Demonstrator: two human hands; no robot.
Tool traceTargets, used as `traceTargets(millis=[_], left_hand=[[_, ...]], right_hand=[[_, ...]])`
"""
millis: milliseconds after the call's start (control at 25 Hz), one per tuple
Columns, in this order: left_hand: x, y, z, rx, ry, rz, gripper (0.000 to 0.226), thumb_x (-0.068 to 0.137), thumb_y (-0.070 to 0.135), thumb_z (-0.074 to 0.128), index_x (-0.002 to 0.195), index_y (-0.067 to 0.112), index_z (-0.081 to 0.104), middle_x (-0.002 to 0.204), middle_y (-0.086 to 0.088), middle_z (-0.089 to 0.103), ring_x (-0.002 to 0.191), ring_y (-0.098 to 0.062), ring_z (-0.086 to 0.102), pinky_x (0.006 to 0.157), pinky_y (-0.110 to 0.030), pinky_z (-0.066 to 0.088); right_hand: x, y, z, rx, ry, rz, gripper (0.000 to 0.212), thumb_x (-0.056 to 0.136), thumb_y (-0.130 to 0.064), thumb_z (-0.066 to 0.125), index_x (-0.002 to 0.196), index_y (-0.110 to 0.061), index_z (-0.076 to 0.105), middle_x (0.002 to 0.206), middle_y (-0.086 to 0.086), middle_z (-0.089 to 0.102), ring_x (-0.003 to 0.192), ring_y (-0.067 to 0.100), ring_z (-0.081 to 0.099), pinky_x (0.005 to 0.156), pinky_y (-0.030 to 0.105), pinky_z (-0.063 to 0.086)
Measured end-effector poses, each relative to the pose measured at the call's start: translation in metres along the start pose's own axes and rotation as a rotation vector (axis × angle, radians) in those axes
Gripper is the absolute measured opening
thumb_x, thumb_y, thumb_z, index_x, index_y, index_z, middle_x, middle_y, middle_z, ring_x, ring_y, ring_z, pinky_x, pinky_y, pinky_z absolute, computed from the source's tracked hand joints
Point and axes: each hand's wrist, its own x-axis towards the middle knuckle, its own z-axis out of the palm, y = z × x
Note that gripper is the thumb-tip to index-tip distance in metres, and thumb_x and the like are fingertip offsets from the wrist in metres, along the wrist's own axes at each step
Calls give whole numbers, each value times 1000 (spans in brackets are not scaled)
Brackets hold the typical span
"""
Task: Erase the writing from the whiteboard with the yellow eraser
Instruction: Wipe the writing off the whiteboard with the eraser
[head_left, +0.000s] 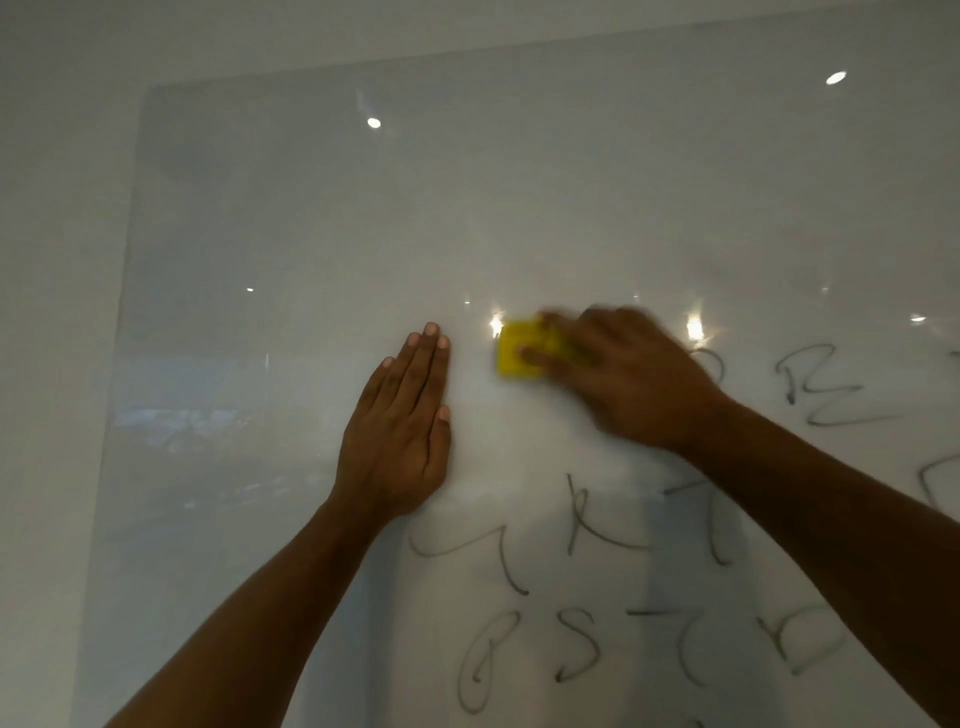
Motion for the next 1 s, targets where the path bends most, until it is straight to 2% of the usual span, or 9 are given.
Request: traceTargets(millis=[80,120,240,280,400,560,680,840,1000], left_hand=[[10,10,2,1,-8,27,64,107,26,31,166,2,25,176,-12,20,164,-24,18,133,-40,19],[14,14,3,1,-10,42,64,107,27,31,166,2,24,176,-12,20,164,-24,18,133,-41,19],[25,21,6,10,-19,96,64,107,27,30,166,1,24,176,-13,20,164,-25,18,133,-43,21],[28,25,7,12,-23,103,64,107,27,29,166,2,23,176,-14,19,164,-25,17,133,-43,20],[36,35,10,18,-23,106,66,107,28,29,166,1,21,176,-14,16,164,-26,15,134,-41,16],[51,59,15,-12,-18,202,65,107,29,28,166,1,24,175,-15,20,164,-27,19,133,-44,21],[63,84,19,-33,11,251,63,108,28,28,166,3,26,175,-14,22,163,-27,20,133,-44,23],[72,106,27,-39,56,271,62,107,27,31,166,6,29,175,-11,24,163,-26,21,133,-43,23],[71,109,28,-43,85,247,63,106,26,33,166,6,29,174,-11,25,163,-26,23,132,-44,25]], right_hand=[[0,4,-5,-16,77,340,50,96,-18,53,145,-25,56,150,20,51,104,42,59,86,46,41],[-7,-10,1,-21,41,307,51,98,-18,50,148,-25,52,152,22,48,106,43,58,87,47,42],[-39,-20,-5,-2,-112,-274,50,102,-18,37,150,-23,50,152,25,47,111,40,56,91,46,42],[-46,-6,-9,-16,-96,-200,51,99,-16,46,149,-24,52,150,24,49,110,40,57,91,45,42],[-52,-8,-16,-14,77,467,58,91,-18,61,147,-28,54,147,22,51,106,41,59,87,43,36],[-89,-6,-23,-120,-102,41,64,87,-20,64,150,-25,50,149,23,48,111,41,56,91,46,40],[-94,8,-32,-66,49,560,51,97,-25,61,147,-27,54,148,21,50,110,42,57,91,45,39],[-120,28,-43,-122,-101,5,51,98,-23,56,149,-24,51,148,23,50,110,41,58,88,46,46],[-118,37,-41,-96,56,702,48,101,-29,51,149,-26,52,148,23,48,113,44,54,89,48,41]])
